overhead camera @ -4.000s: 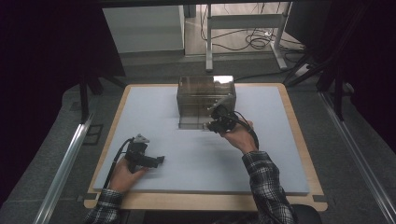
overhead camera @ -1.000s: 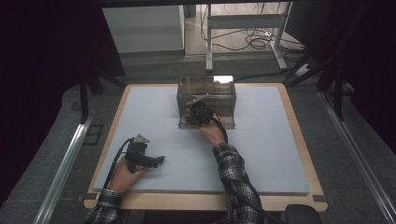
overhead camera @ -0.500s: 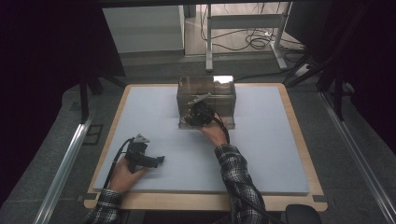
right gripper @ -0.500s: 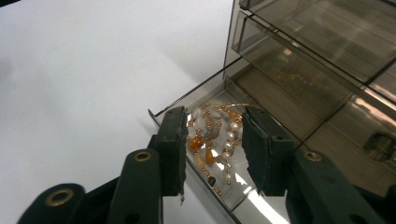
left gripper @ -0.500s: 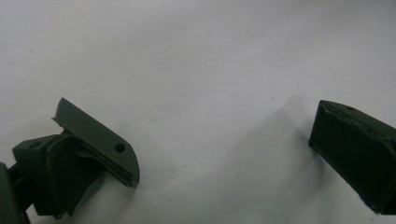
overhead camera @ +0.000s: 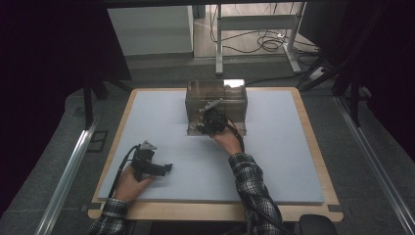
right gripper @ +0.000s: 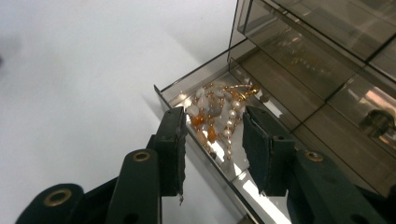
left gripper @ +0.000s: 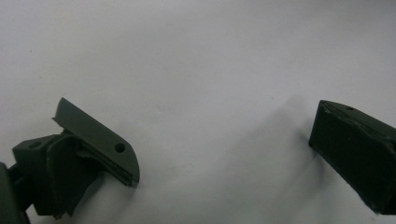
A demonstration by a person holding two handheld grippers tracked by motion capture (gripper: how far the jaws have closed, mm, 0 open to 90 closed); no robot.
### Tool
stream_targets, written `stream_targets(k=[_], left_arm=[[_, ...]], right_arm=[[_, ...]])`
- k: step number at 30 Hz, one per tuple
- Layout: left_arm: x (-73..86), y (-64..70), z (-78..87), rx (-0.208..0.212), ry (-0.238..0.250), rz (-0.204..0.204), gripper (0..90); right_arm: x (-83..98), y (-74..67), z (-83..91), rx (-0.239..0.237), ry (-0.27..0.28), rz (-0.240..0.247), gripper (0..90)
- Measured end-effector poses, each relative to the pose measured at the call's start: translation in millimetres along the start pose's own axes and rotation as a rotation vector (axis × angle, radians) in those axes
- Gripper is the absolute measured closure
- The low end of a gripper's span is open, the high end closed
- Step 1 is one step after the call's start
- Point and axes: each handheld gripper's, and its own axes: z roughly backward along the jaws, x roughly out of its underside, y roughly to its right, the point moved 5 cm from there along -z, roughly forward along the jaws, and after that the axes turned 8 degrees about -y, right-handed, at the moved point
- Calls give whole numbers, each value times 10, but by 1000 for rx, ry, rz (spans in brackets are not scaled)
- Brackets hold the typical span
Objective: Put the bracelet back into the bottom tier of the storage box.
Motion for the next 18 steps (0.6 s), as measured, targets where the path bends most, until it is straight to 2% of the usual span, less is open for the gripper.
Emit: stream_targets(k=[9,18], left_arm=[[0,0,0,0,0,0,0],[1,-2,1,-1,-2,-3,0]], right_arm=[[54,25,87,4,-8,-31,582],[90,7,177,6,-11,-41,524]])
